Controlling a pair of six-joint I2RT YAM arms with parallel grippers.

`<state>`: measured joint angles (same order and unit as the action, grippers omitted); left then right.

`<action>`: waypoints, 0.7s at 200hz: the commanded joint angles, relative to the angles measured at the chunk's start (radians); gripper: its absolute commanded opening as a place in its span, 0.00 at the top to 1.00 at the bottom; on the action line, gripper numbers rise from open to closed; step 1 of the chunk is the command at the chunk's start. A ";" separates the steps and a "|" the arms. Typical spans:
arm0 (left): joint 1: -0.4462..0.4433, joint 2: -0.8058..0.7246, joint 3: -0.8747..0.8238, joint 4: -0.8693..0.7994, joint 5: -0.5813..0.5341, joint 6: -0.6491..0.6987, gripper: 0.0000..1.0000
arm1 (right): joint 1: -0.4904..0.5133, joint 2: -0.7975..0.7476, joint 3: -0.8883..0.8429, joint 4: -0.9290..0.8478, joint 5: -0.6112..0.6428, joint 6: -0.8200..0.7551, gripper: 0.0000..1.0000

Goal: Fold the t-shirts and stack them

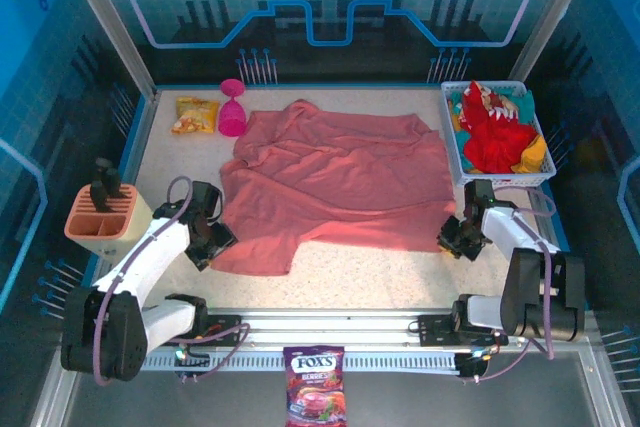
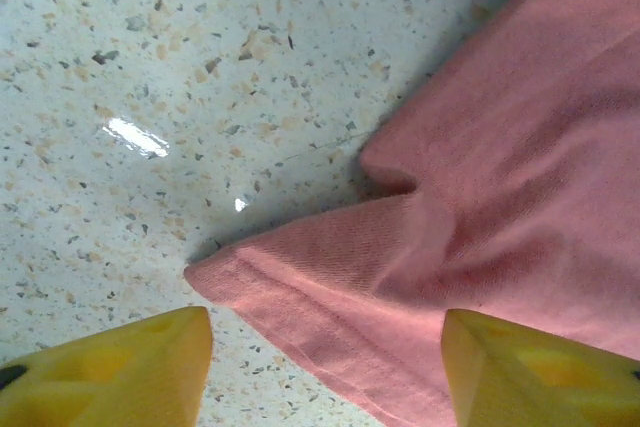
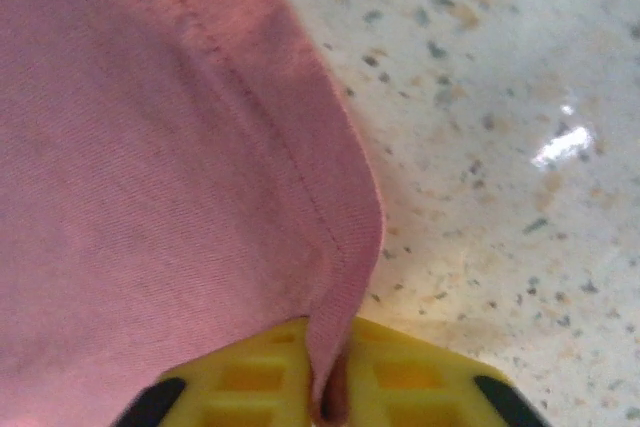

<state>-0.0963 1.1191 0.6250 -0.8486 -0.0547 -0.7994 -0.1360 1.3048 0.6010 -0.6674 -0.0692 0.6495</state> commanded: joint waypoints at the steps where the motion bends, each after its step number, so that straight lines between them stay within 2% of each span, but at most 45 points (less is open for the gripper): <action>1: 0.006 0.003 -0.015 -0.020 -0.027 -0.026 0.44 | -0.040 0.017 0.007 0.051 -0.032 -0.003 0.96; 13: 0.005 0.011 -0.016 -0.007 -0.008 -0.014 0.49 | -0.062 0.029 0.020 0.061 -0.050 -0.006 0.96; 22: -0.002 0.019 -0.016 0.003 0.008 -0.001 0.58 | -0.074 0.042 0.034 0.068 -0.063 -0.009 0.97; 33: -0.027 0.037 -0.013 -0.002 0.006 -0.001 0.61 | -0.082 0.062 0.055 0.068 -0.070 -0.017 0.97; 63: -0.088 0.104 -0.036 -0.004 -0.007 -0.029 0.58 | -0.114 0.077 0.094 0.058 -0.060 -0.035 1.00; 101: -0.109 0.022 -0.067 0.001 -0.019 -0.060 0.44 | -0.163 0.078 0.104 0.068 -0.069 -0.058 1.00; 121: -0.117 -0.002 -0.087 0.027 0.015 -0.059 0.45 | -0.189 0.104 0.121 0.064 -0.083 -0.068 1.00; 140: -0.128 0.033 -0.095 0.048 0.029 -0.045 0.51 | -0.192 0.114 0.122 0.075 -0.095 -0.067 1.00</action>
<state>-0.2085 1.1301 0.5571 -0.8223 -0.0521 -0.8402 -0.3096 1.4017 0.6998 -0.6010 -0.1436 0.6014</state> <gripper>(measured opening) 0.534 0.061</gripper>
